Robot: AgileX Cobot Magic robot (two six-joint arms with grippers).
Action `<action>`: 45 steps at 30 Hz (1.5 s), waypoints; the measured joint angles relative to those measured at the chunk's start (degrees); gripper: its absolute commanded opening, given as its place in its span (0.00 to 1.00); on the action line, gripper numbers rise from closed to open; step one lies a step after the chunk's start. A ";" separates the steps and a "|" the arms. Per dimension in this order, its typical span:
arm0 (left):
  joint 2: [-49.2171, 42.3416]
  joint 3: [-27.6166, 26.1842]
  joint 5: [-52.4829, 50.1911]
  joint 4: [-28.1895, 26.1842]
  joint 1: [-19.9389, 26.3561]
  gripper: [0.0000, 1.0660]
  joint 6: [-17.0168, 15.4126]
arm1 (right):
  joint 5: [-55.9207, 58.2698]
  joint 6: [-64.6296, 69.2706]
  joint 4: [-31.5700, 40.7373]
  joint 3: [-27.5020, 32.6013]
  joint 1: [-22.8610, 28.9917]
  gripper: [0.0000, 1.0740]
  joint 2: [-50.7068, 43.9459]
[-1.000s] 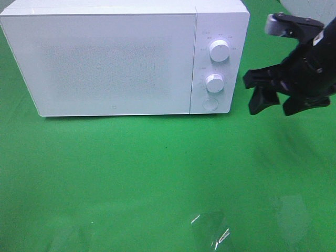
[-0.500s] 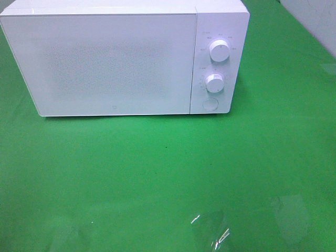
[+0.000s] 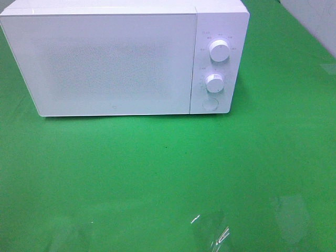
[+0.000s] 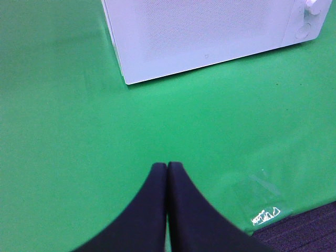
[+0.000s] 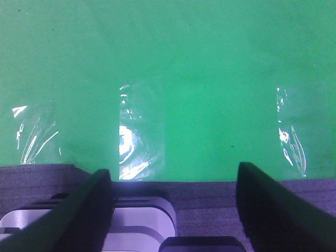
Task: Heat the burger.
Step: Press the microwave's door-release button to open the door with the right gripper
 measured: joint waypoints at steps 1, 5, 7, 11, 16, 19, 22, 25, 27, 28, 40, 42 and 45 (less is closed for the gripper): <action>0.00 0.00 0.00 0.00 0.00 0.00 0.00 | -0.06 -0.92 0.00 1.66 0.00 0.59 -3.21; 0.00 0.00 0.00 0.00 0.00 0.00 0.00 | -0.06 -2.35 -0.06 4.30 0.00 0.59 -8.37; 0.00 0.00 0.00 0.00 0.00 0.00 0.00 | -0.11 -2.81 -0.06 5.56 0.00 0.59 -11.06; 0.00 0.00 0.00 0.00 0.00 0.00 0.00 | -0.57 -3.90 -0.06 7.73 0.00 0.59 -14.95; 0.00 0.00 0.00 0.00 0.00 0.00 0.00 | -3.44 -4.93 -0.06 10.08 0.00 0.59 -22.40; 0.00 0.00 0.00 0.00 0.00 0.00 0.00 | -5.21 -5.21 0.00 10.77 0.00 0.59 -26.13; 0.00 0.00 0.00 0.00 0.00 0.00 0.00 | -6.19 -5.21 0.00 11.52 0.00 0.58 -28.13; 0.00 0.00 0.00 0.00 0.00 0.00 0.00 | -7.45 -5.33 0.00 12.03 0.00 0.59 -31.86; 0.00 0.00 0.00 0.00 0.00 0.00 0.00 | -7.68 -5.33 0.00 12.09 0.00 0.59 -33.58; 0.00 0.00 0.00 0.00 0.00 0.00 0.00 | -7.68 -5.33 0.00 12.09 0.00 0.59 -33.58; 0.00 0.00 0.00 0.00 0.00 0.00 0.00 | -7.73 -5.39 0.00 12.15 0.00 0.59 -41.20; 0.00 0.00 0.00 0.00 0.00 0.00 0.00 | -7.73 -5.39 0.00 12.15 0.00 0.59 -41.20; 0.00 0.00 0.00 0.00 0.00 0.00 0.00 | -7.73 -5.39 0.00 12.15 0.00 0.59 -41.20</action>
